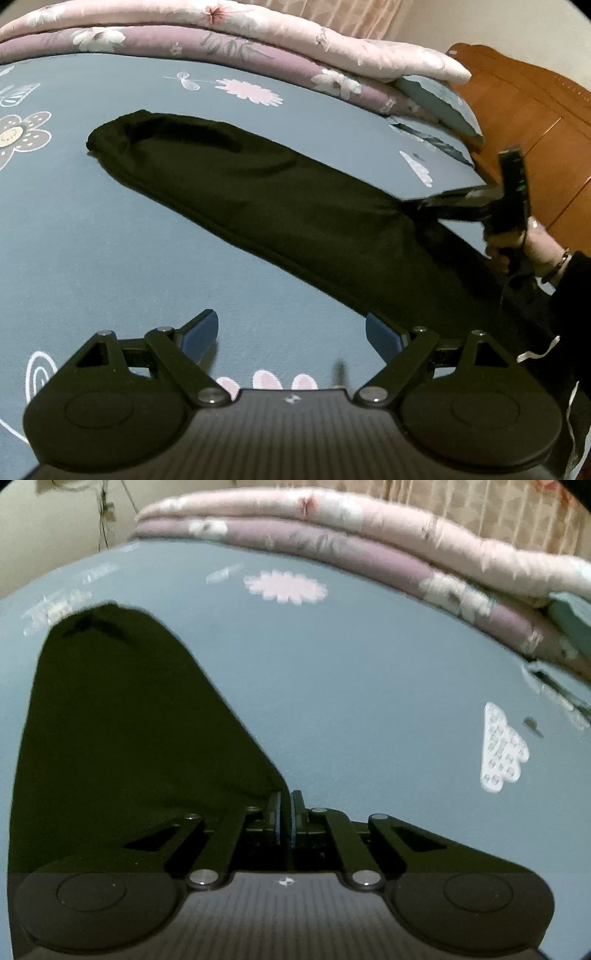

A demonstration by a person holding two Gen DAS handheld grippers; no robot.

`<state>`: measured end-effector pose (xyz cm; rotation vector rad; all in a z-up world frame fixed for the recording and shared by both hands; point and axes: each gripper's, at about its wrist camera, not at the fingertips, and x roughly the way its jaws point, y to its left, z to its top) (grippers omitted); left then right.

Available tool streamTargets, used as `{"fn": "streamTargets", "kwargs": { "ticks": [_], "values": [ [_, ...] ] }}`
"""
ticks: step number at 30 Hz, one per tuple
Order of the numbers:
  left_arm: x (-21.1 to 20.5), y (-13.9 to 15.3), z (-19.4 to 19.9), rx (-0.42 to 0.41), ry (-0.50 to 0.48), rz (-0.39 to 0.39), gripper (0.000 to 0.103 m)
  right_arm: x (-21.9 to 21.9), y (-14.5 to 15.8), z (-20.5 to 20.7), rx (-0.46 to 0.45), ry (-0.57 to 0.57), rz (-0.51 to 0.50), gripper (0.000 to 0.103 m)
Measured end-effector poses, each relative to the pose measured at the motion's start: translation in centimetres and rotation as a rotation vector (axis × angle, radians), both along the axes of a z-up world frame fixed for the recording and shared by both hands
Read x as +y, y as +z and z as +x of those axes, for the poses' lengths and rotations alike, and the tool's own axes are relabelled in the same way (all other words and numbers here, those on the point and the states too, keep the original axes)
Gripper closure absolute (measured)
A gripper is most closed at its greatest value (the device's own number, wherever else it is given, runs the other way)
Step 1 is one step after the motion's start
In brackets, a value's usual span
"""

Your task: Fold clothes

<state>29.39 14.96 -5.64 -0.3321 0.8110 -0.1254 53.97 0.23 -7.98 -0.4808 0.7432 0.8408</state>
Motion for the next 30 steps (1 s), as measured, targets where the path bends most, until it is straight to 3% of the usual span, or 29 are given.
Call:
{"fn": "streamTargets", "kwargs": {
  "ticks": [6, 16, 20, 25, 28, 30],
  "values": [
    [1.1, 0.3, -0.2, 0.003, 0.028, -0.023, 0.016, 0.4, 2.1, -1.1, -0.036, -0.028, -0.014, 0.072],
    [2.9, 1.1, -0.7, -0.018, 0.077, -0.067, 0.016, 2.6, 7.6, -5.2, -0.063, 0.07, 0.053, 0.065],
    [3.4, 0.9, -0.5, -0.026, 0.094, -0.072, 0.016, 6.0, 7.0, -5.7, -0.037, 0.176, 0.067, 0.065],
    [4.2, 0.8, -0.1, -0.038, 0.146, -0.059, 0.016, 12.8, 4.5, -5.0, -0.032, 0.336, 0.007, 0.065],
    [4.2, 0.5, -0.2, -0.055, 0.135, -0.059, 0.016, 14.3, 3.3, -4.7, 0.027, 0.361, 0.069, 0.065],
    [4.3, -0.1, 0.3, -0.063, 0.136, -0.098, 0.018, 14.1, 2.6, -4.6, 0.076, 0.352, 0.107, 0.065]
  ]
}}
